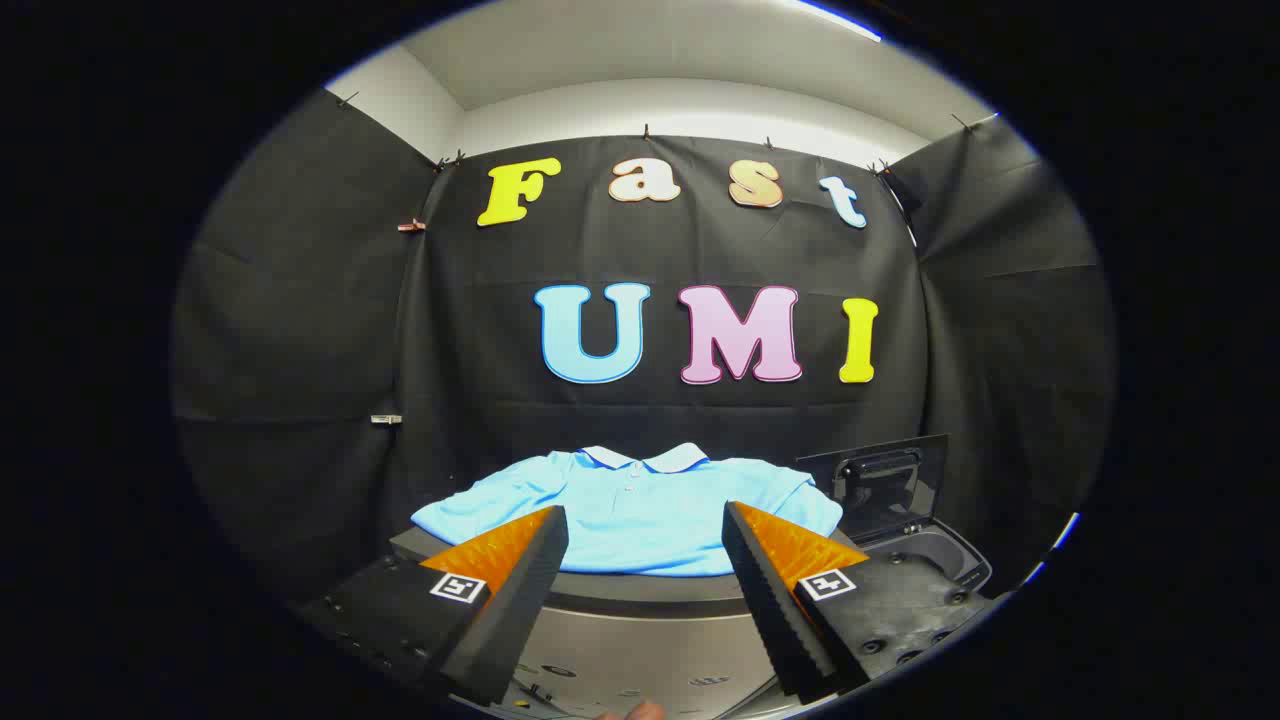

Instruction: Put the clothes into the washing machine and then close the washing machine lid.

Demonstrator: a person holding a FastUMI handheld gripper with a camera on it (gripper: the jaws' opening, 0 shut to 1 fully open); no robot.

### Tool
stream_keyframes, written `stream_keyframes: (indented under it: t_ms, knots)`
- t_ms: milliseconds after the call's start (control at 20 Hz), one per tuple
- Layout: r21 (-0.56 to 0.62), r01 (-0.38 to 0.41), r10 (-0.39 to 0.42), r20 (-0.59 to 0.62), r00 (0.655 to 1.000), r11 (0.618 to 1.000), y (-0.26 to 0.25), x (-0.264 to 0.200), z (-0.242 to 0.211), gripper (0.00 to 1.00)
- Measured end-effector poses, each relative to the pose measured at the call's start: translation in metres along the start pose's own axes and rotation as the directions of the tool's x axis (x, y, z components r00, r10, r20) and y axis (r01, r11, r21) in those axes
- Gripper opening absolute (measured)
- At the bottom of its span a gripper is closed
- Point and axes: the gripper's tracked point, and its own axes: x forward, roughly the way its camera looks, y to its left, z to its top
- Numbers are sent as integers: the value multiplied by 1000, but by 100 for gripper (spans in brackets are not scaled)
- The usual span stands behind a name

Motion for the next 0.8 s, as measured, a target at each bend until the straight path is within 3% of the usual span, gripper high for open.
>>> stream_keyframes:
  t_ms: [800]
  knots:
    - [-1, -18, 18, -19, 1000, 1000, 5, 5, -3, 97]
